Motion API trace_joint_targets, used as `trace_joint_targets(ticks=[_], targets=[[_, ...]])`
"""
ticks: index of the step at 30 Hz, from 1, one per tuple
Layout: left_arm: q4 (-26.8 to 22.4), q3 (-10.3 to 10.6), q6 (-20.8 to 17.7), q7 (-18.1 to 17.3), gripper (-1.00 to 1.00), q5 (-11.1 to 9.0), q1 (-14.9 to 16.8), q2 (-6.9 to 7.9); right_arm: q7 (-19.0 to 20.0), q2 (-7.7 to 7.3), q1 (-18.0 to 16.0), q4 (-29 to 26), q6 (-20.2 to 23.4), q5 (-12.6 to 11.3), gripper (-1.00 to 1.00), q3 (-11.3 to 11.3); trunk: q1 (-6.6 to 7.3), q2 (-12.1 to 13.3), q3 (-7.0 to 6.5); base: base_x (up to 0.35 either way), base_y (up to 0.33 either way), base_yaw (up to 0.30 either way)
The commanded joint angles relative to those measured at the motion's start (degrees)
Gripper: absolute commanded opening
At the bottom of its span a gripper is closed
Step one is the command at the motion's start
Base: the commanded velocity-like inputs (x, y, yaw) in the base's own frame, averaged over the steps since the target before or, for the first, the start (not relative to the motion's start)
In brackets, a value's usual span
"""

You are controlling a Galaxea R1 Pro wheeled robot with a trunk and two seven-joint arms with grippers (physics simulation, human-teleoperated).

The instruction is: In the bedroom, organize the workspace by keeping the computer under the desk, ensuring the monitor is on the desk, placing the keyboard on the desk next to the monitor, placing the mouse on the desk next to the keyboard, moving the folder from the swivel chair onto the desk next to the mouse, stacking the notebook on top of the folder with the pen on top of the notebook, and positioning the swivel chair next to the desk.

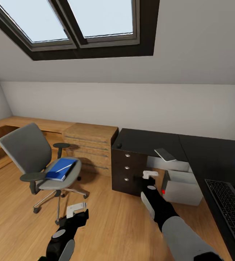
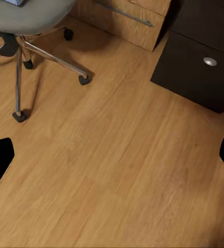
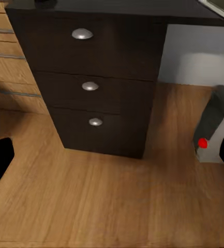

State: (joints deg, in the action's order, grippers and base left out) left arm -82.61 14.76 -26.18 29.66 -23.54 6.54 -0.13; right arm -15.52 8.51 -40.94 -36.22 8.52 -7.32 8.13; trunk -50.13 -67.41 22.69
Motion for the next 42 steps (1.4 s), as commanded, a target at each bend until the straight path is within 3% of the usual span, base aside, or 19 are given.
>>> trace_joint_targets(ticks=[1, 3, 7, 9, 11, 13, 23, 42], targets=[[-0.9, -0.2, -1.7, 0.6, 1.0, -0.6, 1.1, -0.14, -0.5, -0.04, -1.2, -0.4, 2.8, -0.6, 1.0, 0.3, -0.04, 0.0, 0.08, 0.327, 0.0, 0.0], [-1.6, -0.6, -3.2, 0.7, 1.0, -0.7, 2.2, -0.38, -0.5, -0.01, -3.7, -1.3, 10.4, -0.6, 1.0, 0.3, -0.04, 0.0, 0.08, 0.327, 0.0, 0.0], [-2.0, -0.8, -4.0, 0.6, 1.0, -0.7, 2.8, -0.49, -0.5, -0.01, -4.9, -2.3, 15.5, -0.7, 1.0, 0.3, -0.04, 0.0, 0.08, 0.327, 0.0, 0.0], [-1.8, -0.7, -4.0, 0.7, 1.0, -0.6, 2.9, -0.21, -0.5, 0.21, -5.2, -3.1, 17.0, -2.0, 1.0, 0.3, -0.04, 0.0, 0.08, 0.327, 0.0, 0.0], [0.7, -1.0, -4.0, 0.6, 1.0, -0.4, 2.9, 0.02, -0.6, 0.02, -5.3, -3.8, 17.4, -4.3, 1.0, 0.2, -0.04, 0.0, 0.08, 0.327, 0.0, 0.057], [0.9, -0.9, -4.0, 0.6, 1.0, -0.3, 3.0, 0.03, -0.6, 0.02, -5.2, -4.1, 17.3, -4.5, 1.0, 0.2, -0.04, 0.0, 0.08, 0.327, 0.0, 0.163], [2.4, -0.9, -4.0, 0.9, 1.0, -0.6, 3.0, -0.04, -0.6, 0.04, -4.9, -4.6, 16.8, -4.3, 1.0, 0.6, -0.04, 0.0, 0.16, 0.327, 0.0, 0.253], [4.6, -0.4, -3.9, 0.9, 1.0, -0.5, 3.0, -0.31, -0.2, -0.59, -4.4, -3.7, 16.6, -3.8, 1.0, 0.6, -0.04, 0.0, 0.19, 0.327, 0.016, 0.013]])
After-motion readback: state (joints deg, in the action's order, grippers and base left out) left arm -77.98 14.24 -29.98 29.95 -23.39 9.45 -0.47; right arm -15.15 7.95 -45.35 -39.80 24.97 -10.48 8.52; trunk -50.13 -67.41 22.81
